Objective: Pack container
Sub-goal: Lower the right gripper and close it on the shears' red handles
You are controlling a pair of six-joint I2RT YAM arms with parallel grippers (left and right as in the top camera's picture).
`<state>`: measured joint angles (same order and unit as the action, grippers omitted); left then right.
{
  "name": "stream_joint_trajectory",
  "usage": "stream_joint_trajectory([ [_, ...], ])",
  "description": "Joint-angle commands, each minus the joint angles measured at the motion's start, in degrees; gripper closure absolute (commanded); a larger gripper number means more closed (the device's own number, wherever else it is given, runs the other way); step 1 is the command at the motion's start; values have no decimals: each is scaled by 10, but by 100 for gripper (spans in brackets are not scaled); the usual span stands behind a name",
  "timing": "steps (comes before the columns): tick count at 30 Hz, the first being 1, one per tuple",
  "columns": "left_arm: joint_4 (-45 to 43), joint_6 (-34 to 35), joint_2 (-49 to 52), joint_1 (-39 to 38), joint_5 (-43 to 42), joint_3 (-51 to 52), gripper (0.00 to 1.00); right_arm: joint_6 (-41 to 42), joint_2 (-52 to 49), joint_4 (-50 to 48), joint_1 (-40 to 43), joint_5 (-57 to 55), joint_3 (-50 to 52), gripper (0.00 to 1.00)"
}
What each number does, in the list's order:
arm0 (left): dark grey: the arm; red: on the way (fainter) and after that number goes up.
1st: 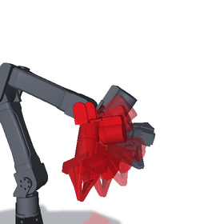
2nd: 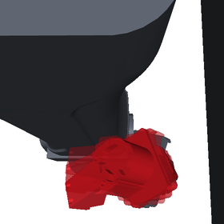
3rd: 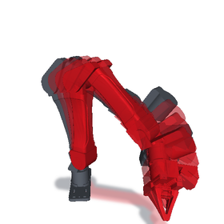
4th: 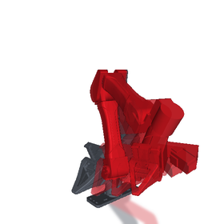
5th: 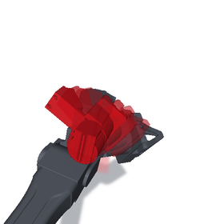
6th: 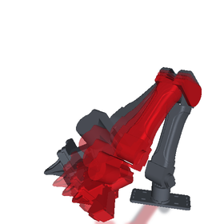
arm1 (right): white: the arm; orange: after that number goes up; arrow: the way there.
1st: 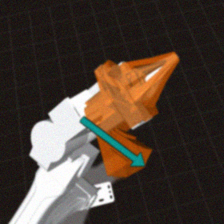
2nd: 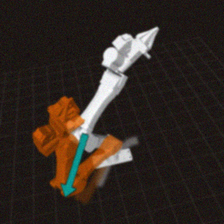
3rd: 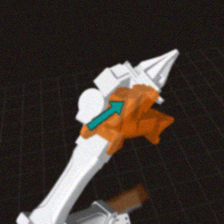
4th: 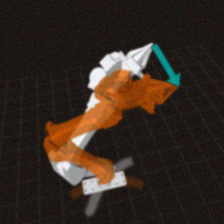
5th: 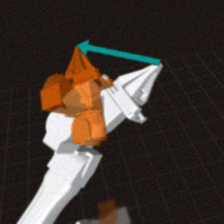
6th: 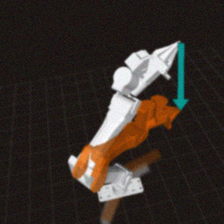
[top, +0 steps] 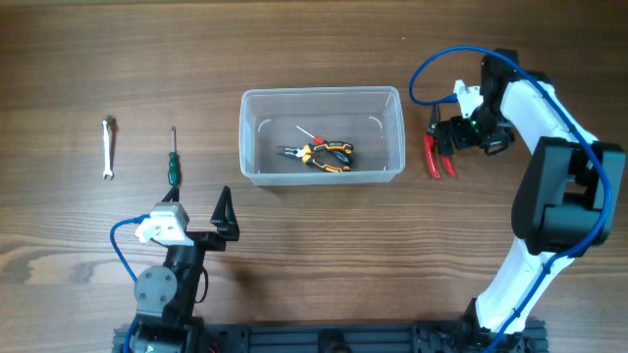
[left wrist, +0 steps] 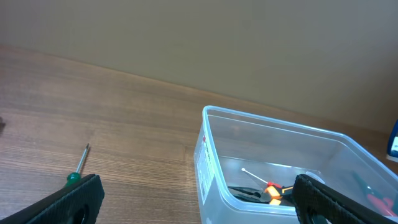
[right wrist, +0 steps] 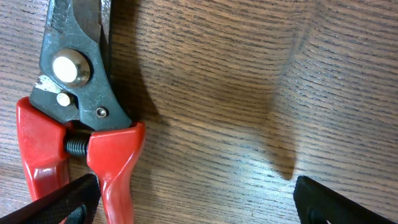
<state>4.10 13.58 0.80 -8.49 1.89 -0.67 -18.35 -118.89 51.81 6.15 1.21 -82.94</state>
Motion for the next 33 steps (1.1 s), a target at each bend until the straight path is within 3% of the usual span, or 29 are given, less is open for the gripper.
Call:
stream_joint_trajectory([
  [1,-2,-12,-4,4,6,3,0,-12,-11,4,-2,-8,2,0],
  [27,-2,-12,-4,4,6,3,0,-22,-45,1,-24,-8,1,1],
  [29,-2,-12,-4,4,6,3,0,-23,-45,0,-24,-8,2,11],
  [30,-2,-12,-4,4,6,3,0,-22,-45,0,-24,-8,1,19],
  [31,-2,-12,-4,4,6,3,0,-22,-45,0,-24,-8,1,34],
  [33,-2,-12,-4,4,6,3,0,-22,-45,0,-24,-8,1,45],
])
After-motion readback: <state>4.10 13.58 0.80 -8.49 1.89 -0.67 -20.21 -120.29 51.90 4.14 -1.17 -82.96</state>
